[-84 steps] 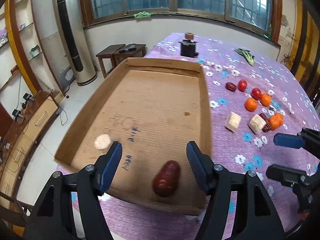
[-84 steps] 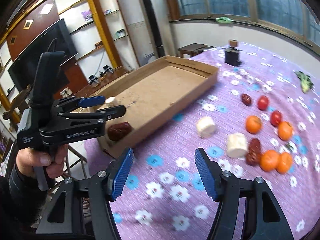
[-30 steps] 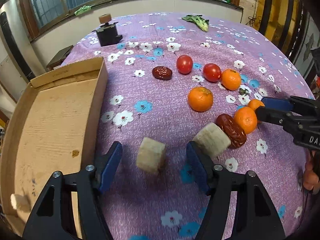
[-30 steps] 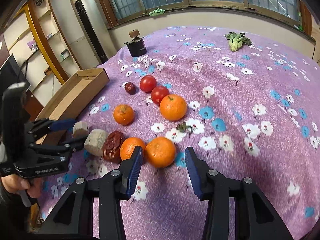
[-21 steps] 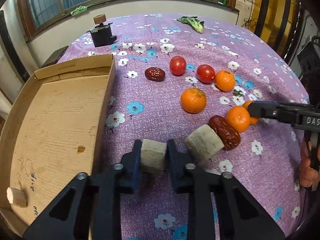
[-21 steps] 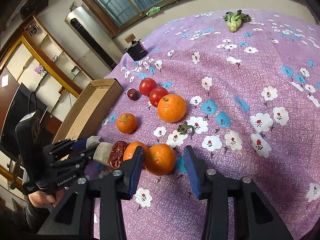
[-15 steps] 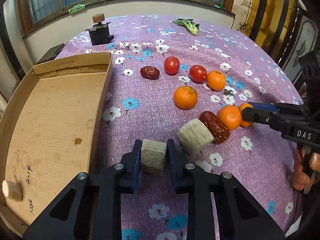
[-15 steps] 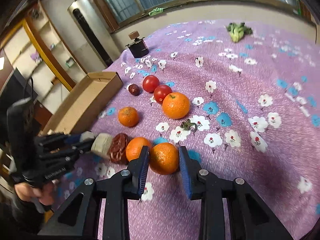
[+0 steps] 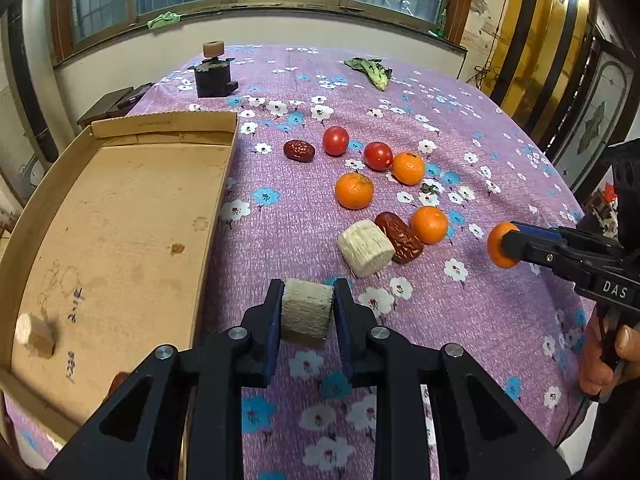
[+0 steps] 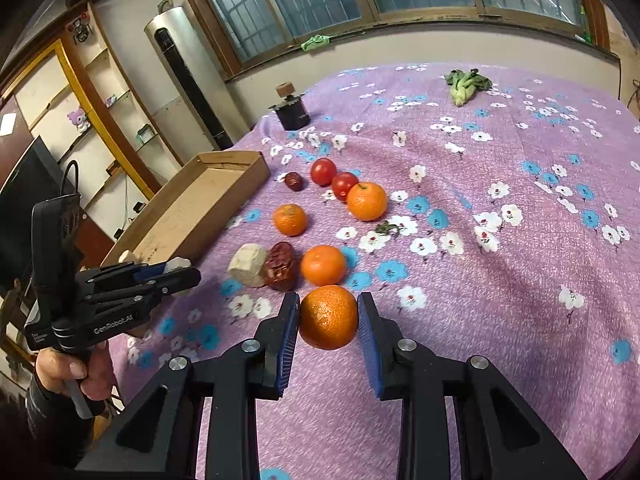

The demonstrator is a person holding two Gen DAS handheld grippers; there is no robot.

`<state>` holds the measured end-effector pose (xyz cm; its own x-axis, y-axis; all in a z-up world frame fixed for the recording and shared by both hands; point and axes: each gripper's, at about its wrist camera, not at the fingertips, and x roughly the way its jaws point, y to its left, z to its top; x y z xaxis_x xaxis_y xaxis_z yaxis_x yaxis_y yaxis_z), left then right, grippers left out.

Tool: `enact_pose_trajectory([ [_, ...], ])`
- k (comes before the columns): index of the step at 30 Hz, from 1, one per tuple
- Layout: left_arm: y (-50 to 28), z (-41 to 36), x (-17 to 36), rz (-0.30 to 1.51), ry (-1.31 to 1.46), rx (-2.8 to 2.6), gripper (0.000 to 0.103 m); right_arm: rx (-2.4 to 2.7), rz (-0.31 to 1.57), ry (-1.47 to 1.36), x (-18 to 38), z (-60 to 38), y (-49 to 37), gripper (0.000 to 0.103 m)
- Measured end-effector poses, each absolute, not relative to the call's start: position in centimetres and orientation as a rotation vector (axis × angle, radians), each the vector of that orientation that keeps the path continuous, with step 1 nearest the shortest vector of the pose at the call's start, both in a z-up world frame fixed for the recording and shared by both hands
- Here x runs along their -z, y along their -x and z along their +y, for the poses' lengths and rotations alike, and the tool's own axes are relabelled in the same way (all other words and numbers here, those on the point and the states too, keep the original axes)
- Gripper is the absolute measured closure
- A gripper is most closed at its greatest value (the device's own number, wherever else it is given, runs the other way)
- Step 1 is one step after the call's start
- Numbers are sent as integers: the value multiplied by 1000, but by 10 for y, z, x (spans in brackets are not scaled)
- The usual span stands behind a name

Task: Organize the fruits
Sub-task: 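Carry the tangerine and yam piece over the cardboard tray with both grippers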

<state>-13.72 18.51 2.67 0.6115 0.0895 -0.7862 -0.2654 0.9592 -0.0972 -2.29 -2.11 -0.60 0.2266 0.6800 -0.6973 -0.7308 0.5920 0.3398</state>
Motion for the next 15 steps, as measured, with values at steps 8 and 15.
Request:
enact_pose_trajectory([
  [8,156,185,-37,862,202,-235,81,-1027,901,87,-5,-8,48,73],
  [15,168,188,-42,843,212,-253,81,-1072,887,114,-12,7,65,73],
])
